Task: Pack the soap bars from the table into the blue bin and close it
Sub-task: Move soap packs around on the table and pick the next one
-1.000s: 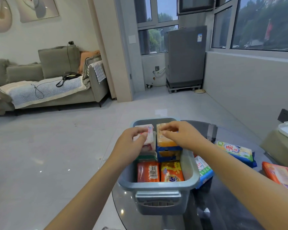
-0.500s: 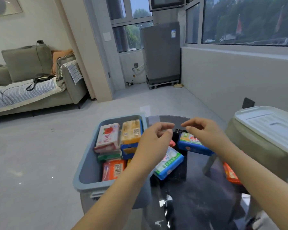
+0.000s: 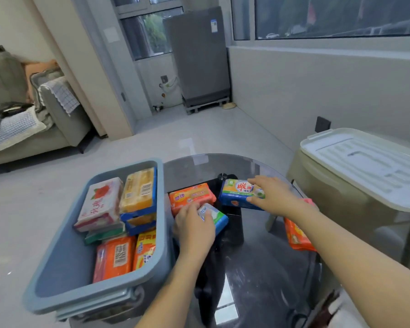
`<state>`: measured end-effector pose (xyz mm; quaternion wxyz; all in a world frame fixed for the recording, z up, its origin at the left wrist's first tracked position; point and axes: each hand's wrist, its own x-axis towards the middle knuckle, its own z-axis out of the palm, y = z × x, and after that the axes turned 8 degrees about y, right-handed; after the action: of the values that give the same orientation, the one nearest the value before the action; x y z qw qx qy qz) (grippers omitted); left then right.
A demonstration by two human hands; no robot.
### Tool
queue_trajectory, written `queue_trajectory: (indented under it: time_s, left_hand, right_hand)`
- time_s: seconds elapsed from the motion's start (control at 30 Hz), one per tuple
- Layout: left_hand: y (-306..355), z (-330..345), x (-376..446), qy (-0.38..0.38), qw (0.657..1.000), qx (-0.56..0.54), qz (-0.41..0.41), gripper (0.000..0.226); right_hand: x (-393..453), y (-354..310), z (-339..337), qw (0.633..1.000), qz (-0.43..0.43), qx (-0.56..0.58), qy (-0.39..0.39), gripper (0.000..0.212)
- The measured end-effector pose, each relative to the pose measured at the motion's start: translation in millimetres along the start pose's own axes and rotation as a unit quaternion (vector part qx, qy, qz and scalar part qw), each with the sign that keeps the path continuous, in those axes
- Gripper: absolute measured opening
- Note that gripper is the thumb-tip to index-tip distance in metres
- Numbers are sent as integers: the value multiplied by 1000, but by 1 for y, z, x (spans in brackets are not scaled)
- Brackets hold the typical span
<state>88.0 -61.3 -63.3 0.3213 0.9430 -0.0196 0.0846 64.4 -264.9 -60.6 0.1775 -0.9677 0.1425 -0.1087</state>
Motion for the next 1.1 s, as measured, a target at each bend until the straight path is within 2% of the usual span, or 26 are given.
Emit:
queue_trajectory:
  time_s: [0.1, 0.2, 0.3, 0.43, 0.6, 0.77, 0.87, 1.0, 1.1]
  left_hand:
    - [-11, 8, 3, -30, 998, 46, -13, 35]
    - [-16, 10, 1, -60, 996, -58, -31, 36]
    - [-13, 11, -2, -85, 990, -114, -4, 33]
    - [-11, 15, -5, -65, 985, -158, 29, 28]
    - [-14, 11, -7, -56, 963, -264, -11, 25]
    - [-13, 3, -14, 10, 950, -310, -36, 33]
    - [-16, -2, -21, 7, 936, -341, -81, 41]
    - [-17, -6, -25, -23, 907, -383, -173, 41]
    - [-16, -6, -26, -33, 905, -375, -199, 37]
  right_hand:
    - [9, 1, 13, 1000, 13, -4, -17, 69]
    - [17, 1, 20, 999, 14, -31, -17, 74]
    - [20, -1, 22, 999, 18, -39, -16, 72]
    - [18, 0, 20, 1000, 18, 21, -4, 70]
    - [9, 0, 12, 998, 8, 53, 16, 78]
    - [-1, -15, -9, 988, -46, 132, 66, 71]
    - [-14, -28, -22, 980, -92, 176, 7, 71]
    - [-27, -48, -14, 974, -171, 138, -57, 71]
    - [-28, -58, -6, 968, -183, 141, -94, 72]
